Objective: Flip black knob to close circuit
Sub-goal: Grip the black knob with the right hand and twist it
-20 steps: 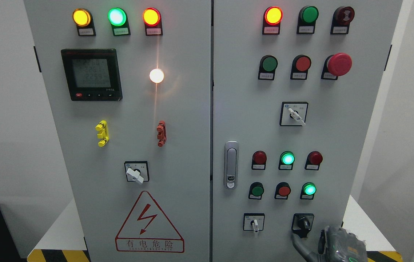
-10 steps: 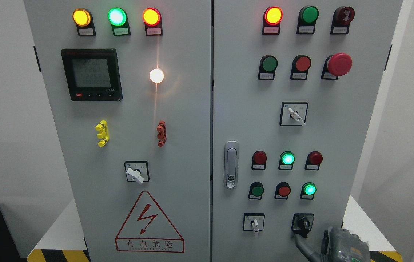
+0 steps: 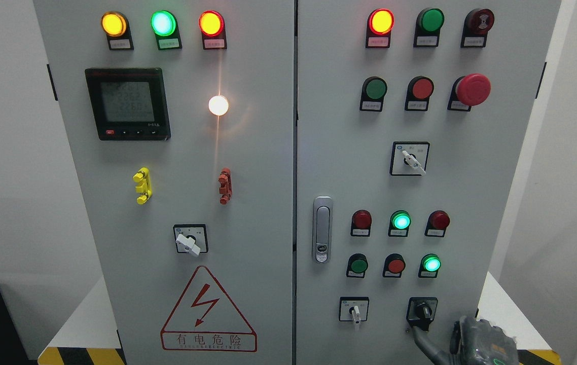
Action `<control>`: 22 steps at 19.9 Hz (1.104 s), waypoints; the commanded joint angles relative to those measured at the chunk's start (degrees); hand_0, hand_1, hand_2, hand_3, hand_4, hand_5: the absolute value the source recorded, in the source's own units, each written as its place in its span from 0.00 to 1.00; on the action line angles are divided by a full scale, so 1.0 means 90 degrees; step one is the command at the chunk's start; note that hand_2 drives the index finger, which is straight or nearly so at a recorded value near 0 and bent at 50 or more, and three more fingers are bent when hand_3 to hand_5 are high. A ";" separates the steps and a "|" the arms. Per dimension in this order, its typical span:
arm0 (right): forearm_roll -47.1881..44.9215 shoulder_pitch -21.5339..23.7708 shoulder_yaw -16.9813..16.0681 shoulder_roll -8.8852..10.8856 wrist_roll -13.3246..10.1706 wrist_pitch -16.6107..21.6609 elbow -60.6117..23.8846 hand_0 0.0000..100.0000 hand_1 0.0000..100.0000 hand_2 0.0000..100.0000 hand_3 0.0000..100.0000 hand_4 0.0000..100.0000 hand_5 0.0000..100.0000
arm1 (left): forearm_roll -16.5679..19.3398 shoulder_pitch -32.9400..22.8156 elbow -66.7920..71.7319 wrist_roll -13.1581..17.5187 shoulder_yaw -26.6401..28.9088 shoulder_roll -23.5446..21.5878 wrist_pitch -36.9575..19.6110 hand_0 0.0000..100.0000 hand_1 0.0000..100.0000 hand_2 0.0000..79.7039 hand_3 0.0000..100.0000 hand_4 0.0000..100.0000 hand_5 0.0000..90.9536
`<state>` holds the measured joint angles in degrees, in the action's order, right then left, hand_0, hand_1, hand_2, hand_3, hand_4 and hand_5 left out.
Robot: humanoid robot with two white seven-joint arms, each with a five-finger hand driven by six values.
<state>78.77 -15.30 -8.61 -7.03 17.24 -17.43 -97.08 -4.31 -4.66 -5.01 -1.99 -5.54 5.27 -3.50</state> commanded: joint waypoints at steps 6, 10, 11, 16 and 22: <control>-0.0031 -0.0136 -0.0245 0.0020 -0.0002 0.0004 0.0035 0.00 0.09 0.83 0.96 0.82 0.73 | 0.0000 0.0000 0.0000 -0.0004 0.0000 0.0000 -0.0001 0.12 0.56 0.00 0.00 0.00 0.00; -0.0031 -0.0136 -0.0380 0.0030 -0.0002 0.0013 0.0044 0.00 0.09 0.82 0.96 0.82 0.73 | 0.0000 0.0000 0.0000 -0.0004 0.0000 0.0000 -0.0001 0.12 0.56 0.00 0.00 0.00 0.00; -0.0031 -0.0136 -0.0410 0.0039 -0.0002 0.0023 0.0044 0.00 0.09 0.82 0.96 0.82 0.73 | 0.0000 0.0000 0.0000 -0.0004 0.0000 0.0000 -0.0001 0.12 0.56 0.00 0.00 0.00 0.00; -0.0031 -0.0136 -0.0421 0.0069 -0.0002 0.0033 0.0044 0.00 0.09 0.82 0.96 0.82 0.73 | 0.0000 0.0000 0.0000 -0.0004 0.0000 0.0000 -0.0001 0.12 0.56 0.00 0.00 0.00 0.00; -0.0031 -0.0136 -0.0421 0.0069 -0.0012 0.0033 0.0054 0.00 0.09 0.82 0.96 0.82 0.73 | 0.0000 0.0000 0.0000 -0.0004 0.0000 0.0000 -0.0001 0.12 0.56 0.00 0.00 0.00 0.00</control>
<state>78.48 -16.48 -10.25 -6.61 17.34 -16.96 -96.71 -4.31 -4.66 -5.01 -1.99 -5.54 5.27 -3.50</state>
